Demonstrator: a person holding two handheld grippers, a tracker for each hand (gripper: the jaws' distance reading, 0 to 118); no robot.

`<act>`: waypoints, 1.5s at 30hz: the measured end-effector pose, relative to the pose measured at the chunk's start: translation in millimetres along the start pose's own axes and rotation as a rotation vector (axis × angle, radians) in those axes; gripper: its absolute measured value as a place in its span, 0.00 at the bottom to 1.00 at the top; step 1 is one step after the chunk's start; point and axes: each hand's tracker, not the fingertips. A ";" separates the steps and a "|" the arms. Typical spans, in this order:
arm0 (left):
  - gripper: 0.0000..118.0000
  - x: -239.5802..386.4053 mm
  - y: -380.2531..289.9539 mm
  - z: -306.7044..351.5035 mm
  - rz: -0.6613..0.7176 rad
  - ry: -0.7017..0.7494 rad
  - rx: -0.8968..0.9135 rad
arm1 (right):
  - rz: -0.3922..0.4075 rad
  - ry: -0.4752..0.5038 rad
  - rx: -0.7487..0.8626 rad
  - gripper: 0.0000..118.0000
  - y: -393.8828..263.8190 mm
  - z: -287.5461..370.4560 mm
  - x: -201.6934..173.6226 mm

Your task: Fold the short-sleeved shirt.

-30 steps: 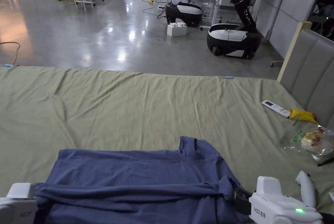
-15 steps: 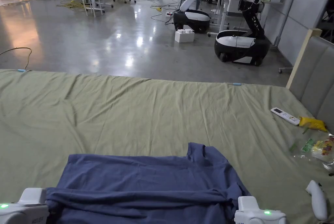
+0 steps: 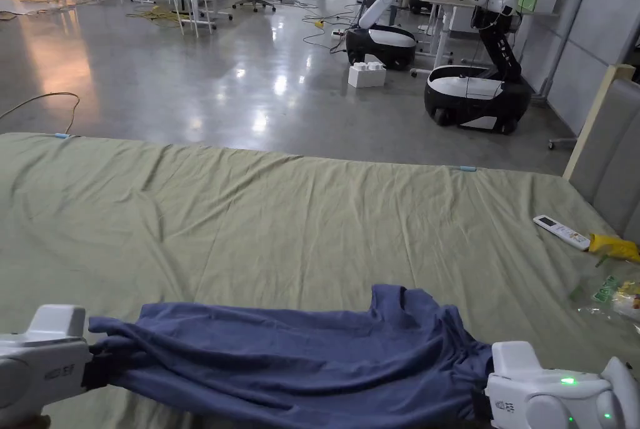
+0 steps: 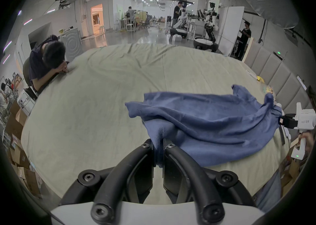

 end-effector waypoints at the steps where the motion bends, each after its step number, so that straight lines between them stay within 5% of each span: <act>1: 0.08 -3.6 1.9 6.1 0.001 -0.003 0.008 | 0.006 0.001 0.013 0.06 1.1 7.3 1.3; 13: 0.08 -34.2 -67.9 50.0 -0.019 -0.013 -0.077 | 0.067 0.059 -0.082 0.06 -74.7 60.1 -12.1; 19: 0.08 -36.0 -129.0 30.9 -0.004 0.009 -0.192 | 0.062 0.064 -0.203 0.06 -137.2 38.0 -28.3; 29: 0.08 -25.9 -173.7 -10.8 -0.035 0.071 -0.258 | 0.037 0.018 -0.189 0.08 -162.1 15.6 -39.4; 31: 0.08 -26.2 -169.4 -7.5 -0.031 0.072 -0.251 | 0.038 0.011 -0.179 0.19 -161.0 20.0 -39.7; 34: 0.10 -28.2 -162.3 -0.1 0.004 0.049 -0.238 | 0.033 -0.049 -0.114 0.58 -149.3 34.0 -41.3; 38: 0.16 -21.1 -139.0 16.1 0.020 0.017 -0.105 | 0.002 -0.060 0.081 0.61 -118.4 55.7 -45.7; 42: 0.36 -4.4 -103.2 33.7 0.017 0.013 0.071 | -0.031 -0.076 0.301 0.65 -77.4 73.9 -57.4; 45: 0.35 13.5 -75.0 47.9 -0.021 0.053 0.248 | -0.062 -0.085 0.473 0.65 -46.9 84.3 -69.3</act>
